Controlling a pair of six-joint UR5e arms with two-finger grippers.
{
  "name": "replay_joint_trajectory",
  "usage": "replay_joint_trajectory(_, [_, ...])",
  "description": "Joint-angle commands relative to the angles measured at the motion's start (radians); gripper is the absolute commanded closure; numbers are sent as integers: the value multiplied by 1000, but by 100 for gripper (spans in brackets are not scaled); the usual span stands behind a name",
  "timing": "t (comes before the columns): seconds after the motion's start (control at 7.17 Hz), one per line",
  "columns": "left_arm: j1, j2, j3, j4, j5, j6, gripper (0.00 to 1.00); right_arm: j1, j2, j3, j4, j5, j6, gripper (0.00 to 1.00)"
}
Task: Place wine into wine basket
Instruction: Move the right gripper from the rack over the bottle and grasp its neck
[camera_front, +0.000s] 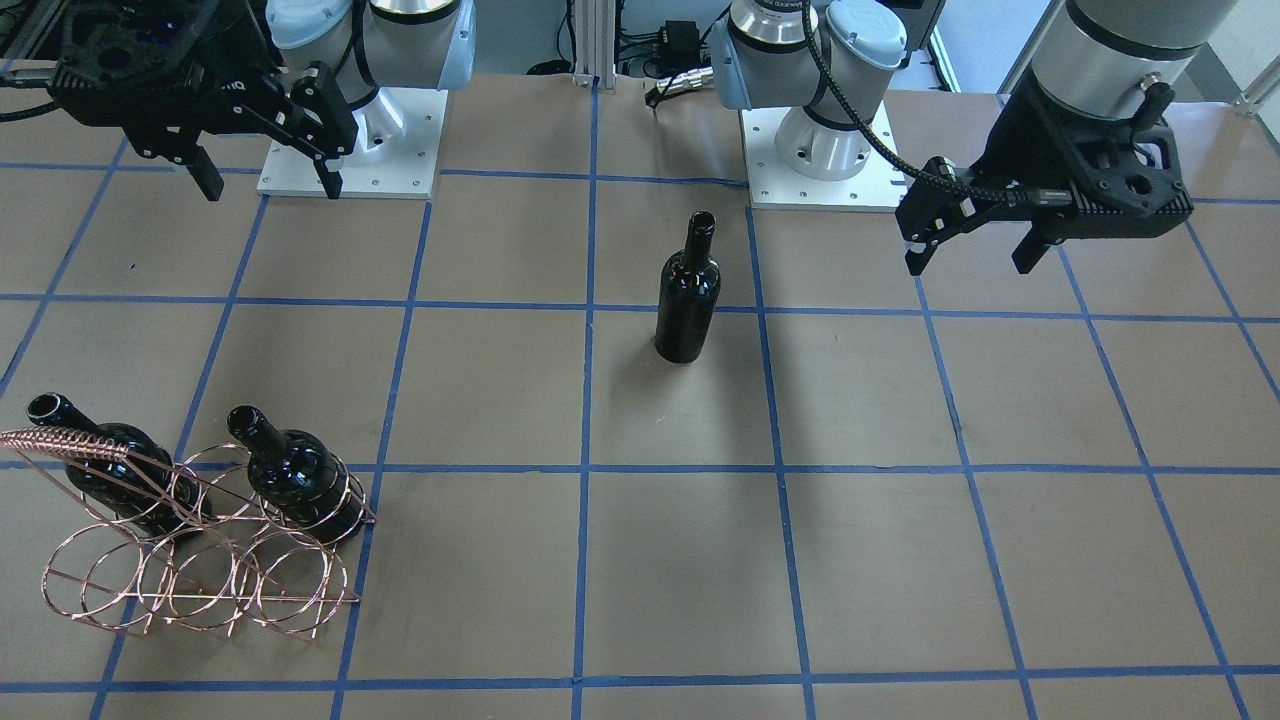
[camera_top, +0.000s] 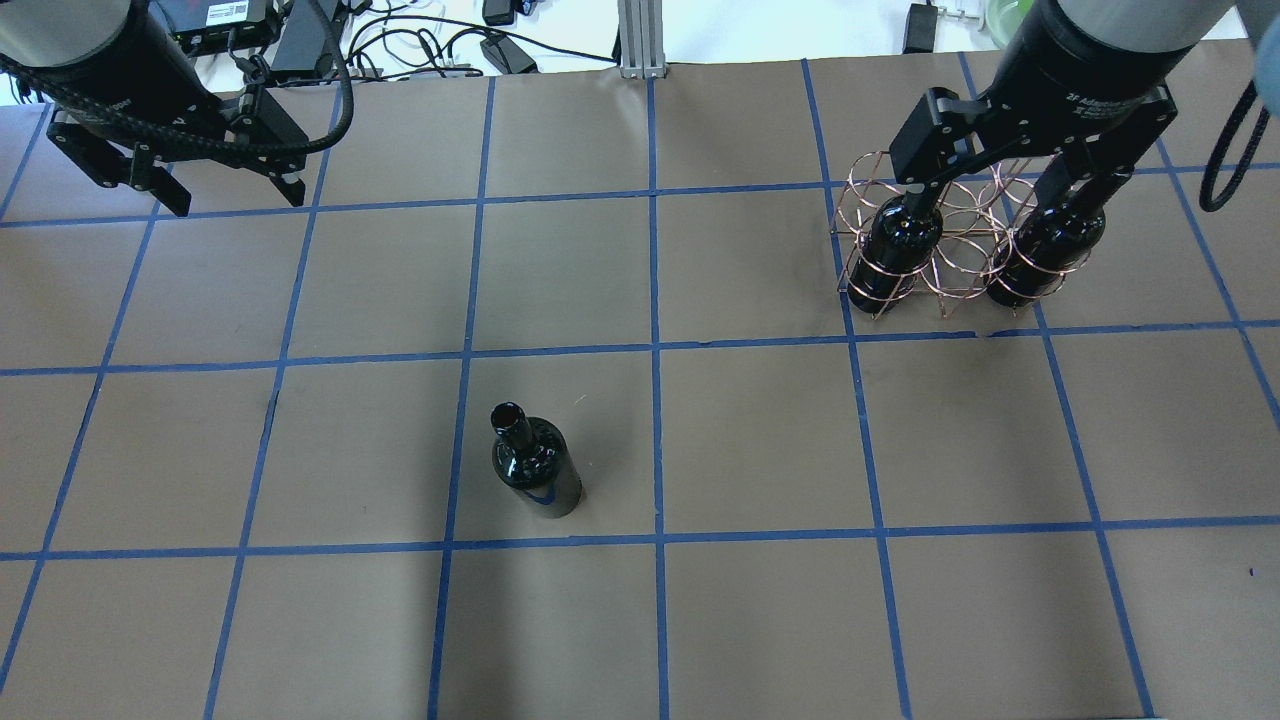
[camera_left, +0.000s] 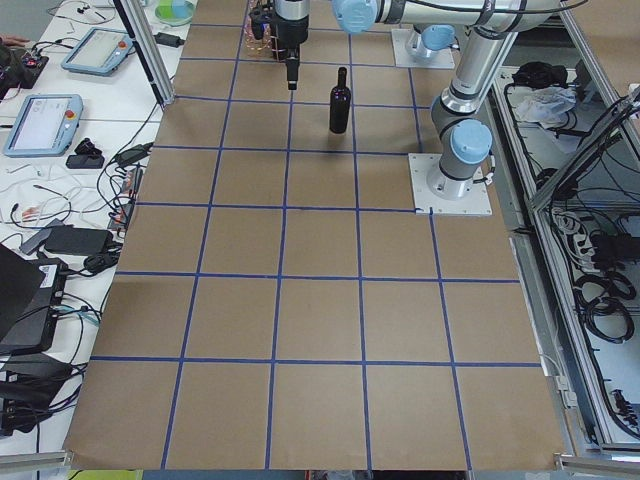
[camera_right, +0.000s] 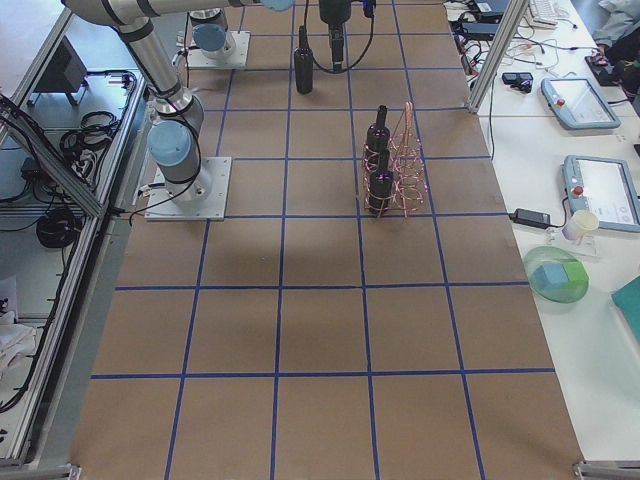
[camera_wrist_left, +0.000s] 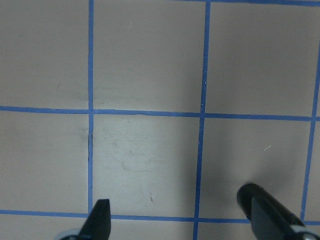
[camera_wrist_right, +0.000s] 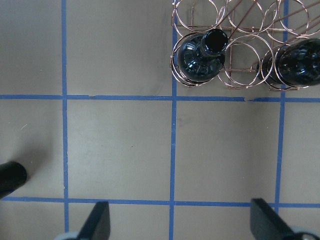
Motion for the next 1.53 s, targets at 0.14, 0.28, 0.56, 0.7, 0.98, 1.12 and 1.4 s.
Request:
replay_joint_trajectory(0.14, [0,-1,-2,0,-9,0,0,131,19,-8,-113,105,82,0])
replay_joint_trajectory(0.28, [0,-1,-2,0,-9,0,0,218,48,-9,-138,85,219,0])
replay_joint_trajectory(0.56, [0,-1,-2,0,-8,0,0,442,128,-16,-146,-57,555,0])
replay_joint_trajectory(0.7, [0,-1,-2,0,-11,0,0,545,188,-16,-232,-114,744,0])
replay_joint_trajectory(0.98, [0,1,-4,0,-6,0,0,630,234,-16,-279,-136,880,0])
replay_joint_trajectory(1.12, [0,4,-5,4,-3,2,0,676,271,-17,-291,-141,993,0])
replay_joint_trajectory(1.4, [1,24,-5,1,7,5,0,697,303,-19,-296,-139,993,0])
